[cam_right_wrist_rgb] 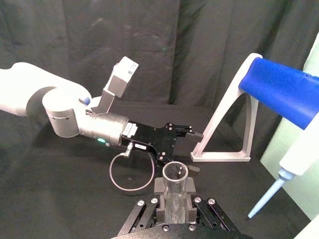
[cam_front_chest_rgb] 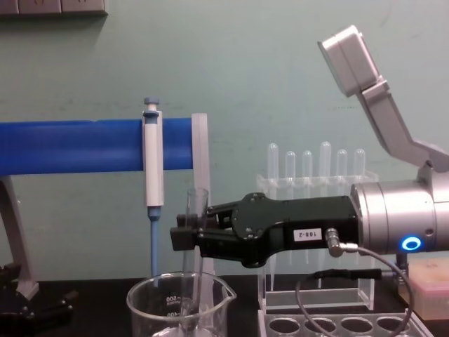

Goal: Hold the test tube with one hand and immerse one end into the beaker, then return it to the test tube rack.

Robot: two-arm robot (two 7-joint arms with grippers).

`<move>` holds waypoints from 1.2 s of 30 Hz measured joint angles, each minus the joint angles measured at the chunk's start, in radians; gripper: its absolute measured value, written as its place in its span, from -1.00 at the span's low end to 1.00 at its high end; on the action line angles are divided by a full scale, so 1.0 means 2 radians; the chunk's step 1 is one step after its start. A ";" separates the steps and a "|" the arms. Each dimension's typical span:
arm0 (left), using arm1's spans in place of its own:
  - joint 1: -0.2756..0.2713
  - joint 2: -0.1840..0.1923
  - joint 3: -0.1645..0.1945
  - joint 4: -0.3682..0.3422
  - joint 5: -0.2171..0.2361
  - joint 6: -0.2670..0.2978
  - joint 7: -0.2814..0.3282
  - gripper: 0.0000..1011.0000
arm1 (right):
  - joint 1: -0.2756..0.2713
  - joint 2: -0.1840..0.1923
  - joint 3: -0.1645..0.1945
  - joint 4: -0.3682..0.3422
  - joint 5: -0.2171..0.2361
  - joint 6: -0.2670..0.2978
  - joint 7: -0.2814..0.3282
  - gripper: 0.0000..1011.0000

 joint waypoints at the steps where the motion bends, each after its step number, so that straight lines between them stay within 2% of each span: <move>1: 0.000 0.000 0.000 0.000 0.000 0.000 0.000 0.98 | 0.000 -0.001 0.000 0.001 0.000 -0.001 0.001 -0.55; 13: 0.000 0.000 0.000 0.000 0.000 0.000 0.000 0.98 | -0.002 -0.006 -0.002 0.010 -0.011 -0.005 0.005 -0.55; 36: 0.000 0.000 0.000 0.000 0.000 0.000 0.000 0.98 | -0.002 -0.006 -0.001 0.011 -0.009 -0.004 0.004 -0.55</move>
